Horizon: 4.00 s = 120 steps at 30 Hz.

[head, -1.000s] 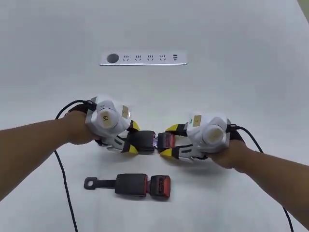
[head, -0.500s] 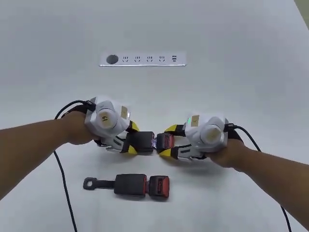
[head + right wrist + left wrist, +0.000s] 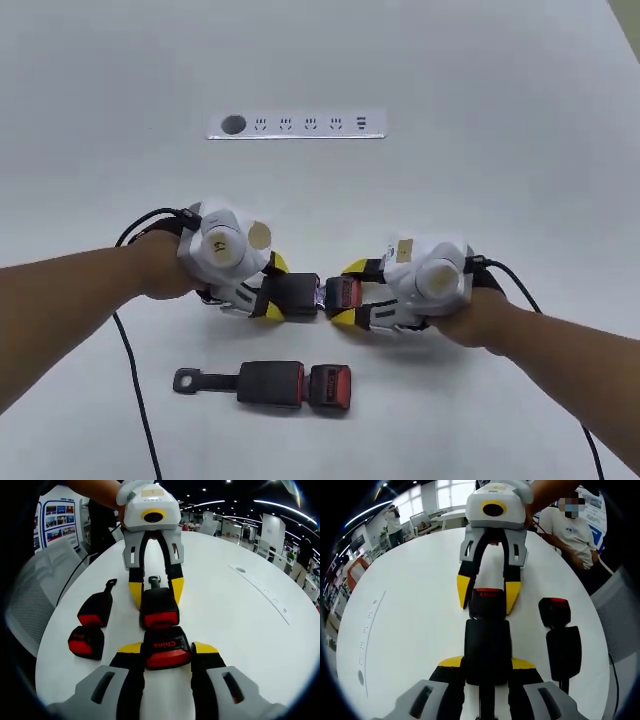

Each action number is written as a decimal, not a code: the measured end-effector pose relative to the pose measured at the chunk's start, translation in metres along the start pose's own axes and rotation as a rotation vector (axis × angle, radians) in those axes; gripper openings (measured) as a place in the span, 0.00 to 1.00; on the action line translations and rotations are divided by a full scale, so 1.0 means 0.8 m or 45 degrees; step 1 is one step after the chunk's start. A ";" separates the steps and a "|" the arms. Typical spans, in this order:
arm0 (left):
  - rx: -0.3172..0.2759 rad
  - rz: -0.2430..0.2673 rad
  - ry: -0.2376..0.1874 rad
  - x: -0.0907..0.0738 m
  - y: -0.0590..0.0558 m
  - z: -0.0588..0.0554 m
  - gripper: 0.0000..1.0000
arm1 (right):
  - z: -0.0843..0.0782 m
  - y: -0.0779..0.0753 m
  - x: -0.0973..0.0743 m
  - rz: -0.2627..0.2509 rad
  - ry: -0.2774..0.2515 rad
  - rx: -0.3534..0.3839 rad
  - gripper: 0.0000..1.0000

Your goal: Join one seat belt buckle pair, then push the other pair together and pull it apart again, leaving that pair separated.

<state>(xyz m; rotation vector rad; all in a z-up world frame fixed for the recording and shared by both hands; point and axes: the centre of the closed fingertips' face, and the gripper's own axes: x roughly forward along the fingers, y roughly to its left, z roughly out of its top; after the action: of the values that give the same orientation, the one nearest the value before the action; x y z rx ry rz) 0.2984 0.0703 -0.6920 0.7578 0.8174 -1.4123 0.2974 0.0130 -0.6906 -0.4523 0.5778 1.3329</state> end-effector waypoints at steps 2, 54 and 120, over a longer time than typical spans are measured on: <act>-0.002 0.000 -0.002 0.000 0.000 0.000 0.33 | -0.002 -0.002 -0.002 0.000 0.002 -0.002 0.34; -0.007 0.000 0.020 -0.001 -0.003 0.004 0.34 | -0.072 -0.021 -0.089 -0.042 0.090 0.038 0.34; -0.681 0.299 -0.329 -0.077 -0.009 0.021 1.00 | -0.043 -0.048 -0.150 -0.737 -0.110 0.478 0.84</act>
<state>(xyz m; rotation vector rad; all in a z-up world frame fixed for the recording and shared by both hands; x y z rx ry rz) 0.2925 0.0883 -0.6307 0.2421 0.8224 -0.9891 0.3149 -0.1075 -0.6430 -0.2235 0.5557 0.6681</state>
